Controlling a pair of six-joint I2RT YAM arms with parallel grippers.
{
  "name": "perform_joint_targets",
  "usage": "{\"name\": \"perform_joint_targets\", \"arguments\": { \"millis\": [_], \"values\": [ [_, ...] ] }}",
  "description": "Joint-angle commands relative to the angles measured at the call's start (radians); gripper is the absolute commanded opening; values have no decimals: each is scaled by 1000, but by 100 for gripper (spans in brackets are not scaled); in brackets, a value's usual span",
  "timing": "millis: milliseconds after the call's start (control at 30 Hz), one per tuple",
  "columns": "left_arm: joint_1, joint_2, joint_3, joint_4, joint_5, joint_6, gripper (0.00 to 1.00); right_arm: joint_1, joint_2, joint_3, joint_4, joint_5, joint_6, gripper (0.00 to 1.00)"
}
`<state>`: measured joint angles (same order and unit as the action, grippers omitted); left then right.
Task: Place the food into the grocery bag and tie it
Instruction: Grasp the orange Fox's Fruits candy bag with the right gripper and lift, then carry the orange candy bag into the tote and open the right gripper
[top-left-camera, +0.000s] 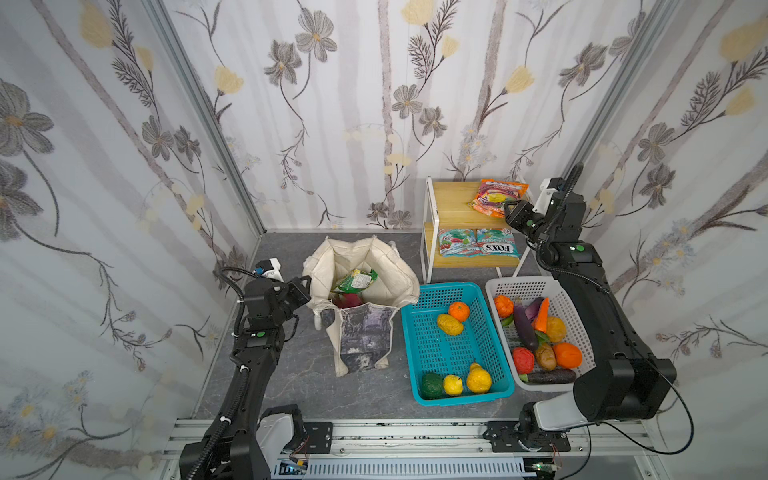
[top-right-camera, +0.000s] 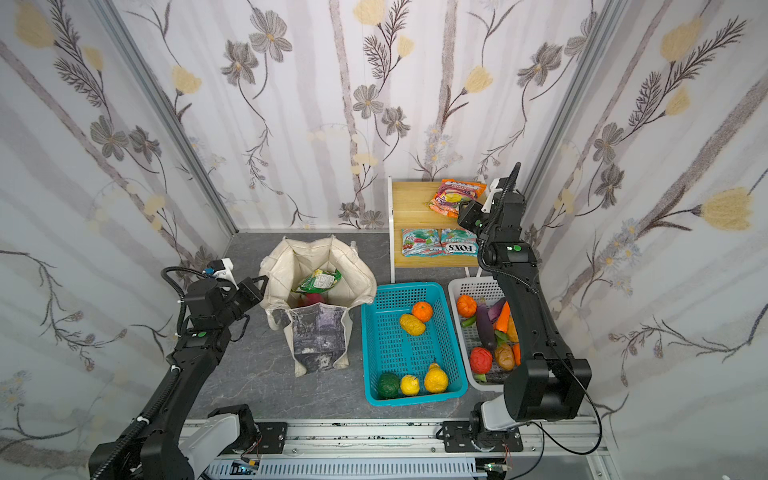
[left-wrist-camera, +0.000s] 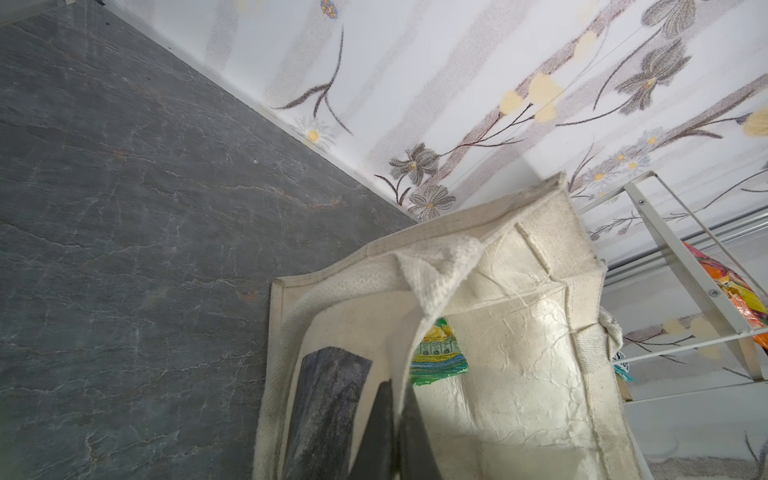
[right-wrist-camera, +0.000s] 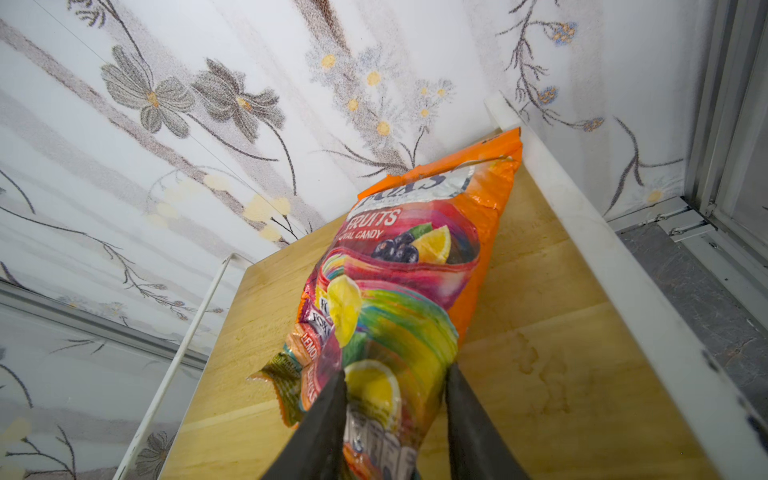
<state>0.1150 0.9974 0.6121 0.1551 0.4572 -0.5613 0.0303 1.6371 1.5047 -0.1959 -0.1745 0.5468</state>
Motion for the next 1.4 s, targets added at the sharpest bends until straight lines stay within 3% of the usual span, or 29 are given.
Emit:
{"name": "perform_joint_targets", "arguments": {
  "millis": [0, 267, 333, 500, 600, 1033, 1233, 1367],
  "values": [
    [0, -2, -3, 32, 14, -10, 0, -4, 4, -14, 66, -17, 17, 46],
    [4, -5, -5, 38, 14, -8, 0, -7, 22, -23, 94, -49, 35, 46],
    [4, -6, -5, 41, 16, -9, 0, -8, 29, -20, 96, -54, 37, 41],
    [6, -16, -8, 43, 15, -3, 0, -9, 17, -24, 104, -77, 42, 10],
    [9, -18, -9, 43, 17, -3, 0, -9, -1, -16, 93, -76, 34, 0],
    [10, -35, -15, 46, 19, -7, 0, 18, -72, 93, -2, -96, -19, 0],
    [9, -32, -15, 49, 21, -10, 0, 102, -96, 183, -56, -51, -44, 0],
    [9, -39, -16, 50, 20, -10, 0, 225, -111, 230, -96, 11, -72, 0]
  ]
}}
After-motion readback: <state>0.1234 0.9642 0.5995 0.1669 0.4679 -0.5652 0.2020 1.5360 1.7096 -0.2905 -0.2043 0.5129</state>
